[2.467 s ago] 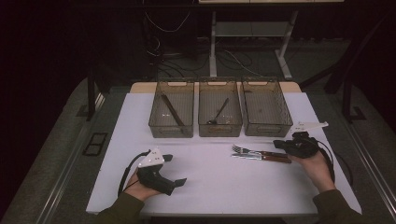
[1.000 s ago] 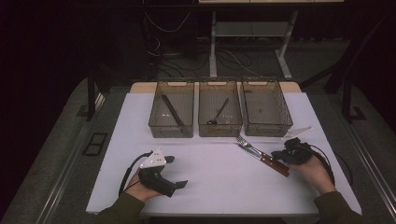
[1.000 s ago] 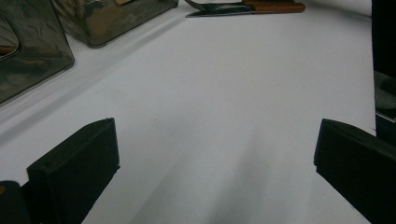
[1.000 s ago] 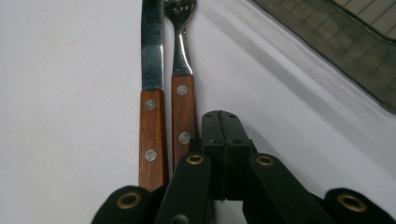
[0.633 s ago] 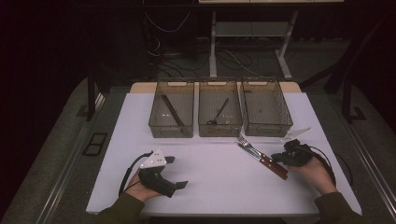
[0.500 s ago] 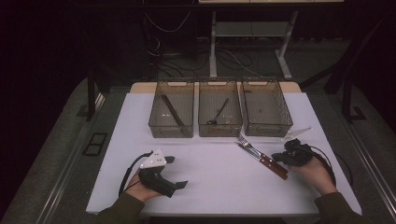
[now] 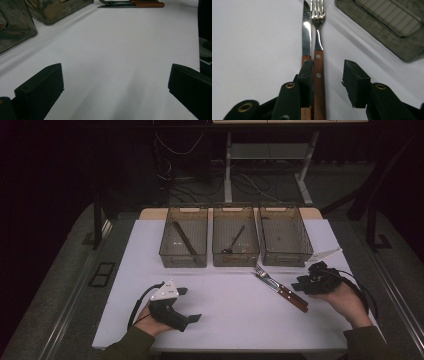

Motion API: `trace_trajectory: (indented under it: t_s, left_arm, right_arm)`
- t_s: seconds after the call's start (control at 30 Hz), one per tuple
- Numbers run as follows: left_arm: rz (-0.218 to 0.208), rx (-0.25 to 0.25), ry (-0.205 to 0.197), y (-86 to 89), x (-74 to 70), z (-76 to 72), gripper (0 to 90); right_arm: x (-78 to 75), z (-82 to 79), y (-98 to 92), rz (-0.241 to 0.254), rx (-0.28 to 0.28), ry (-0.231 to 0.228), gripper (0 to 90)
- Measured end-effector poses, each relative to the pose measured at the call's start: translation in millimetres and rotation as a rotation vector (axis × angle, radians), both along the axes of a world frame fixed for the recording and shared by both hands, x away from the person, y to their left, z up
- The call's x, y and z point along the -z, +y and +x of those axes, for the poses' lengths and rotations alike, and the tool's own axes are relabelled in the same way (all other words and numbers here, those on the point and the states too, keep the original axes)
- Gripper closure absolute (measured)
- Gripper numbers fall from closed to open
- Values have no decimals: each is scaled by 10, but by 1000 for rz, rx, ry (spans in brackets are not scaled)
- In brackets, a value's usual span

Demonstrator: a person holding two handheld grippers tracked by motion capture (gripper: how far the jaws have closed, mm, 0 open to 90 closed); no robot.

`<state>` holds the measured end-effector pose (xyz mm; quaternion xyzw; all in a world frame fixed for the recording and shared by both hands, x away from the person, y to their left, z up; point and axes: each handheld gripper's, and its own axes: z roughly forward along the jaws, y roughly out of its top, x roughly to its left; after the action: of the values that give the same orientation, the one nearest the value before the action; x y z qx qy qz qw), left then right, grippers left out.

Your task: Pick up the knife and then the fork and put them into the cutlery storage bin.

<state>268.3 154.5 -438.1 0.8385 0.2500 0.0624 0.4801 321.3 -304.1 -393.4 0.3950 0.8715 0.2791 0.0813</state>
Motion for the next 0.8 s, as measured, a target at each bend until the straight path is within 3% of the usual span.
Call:
trace_trajectory:
  t_s: [0.27,0.53,0.8]
  left_arm:
    - [4,5,0,-5,5,2,0]
    - [10,16,1,-16,13,2,0]
    - [8,16,2,-17,14,2,0]
  right_arm:
    - [3,129,232,-97,-65,34,598]
    - [120,277,393,-202,-97,151,624]
    - [173,352,485,-247,-105,195,654]
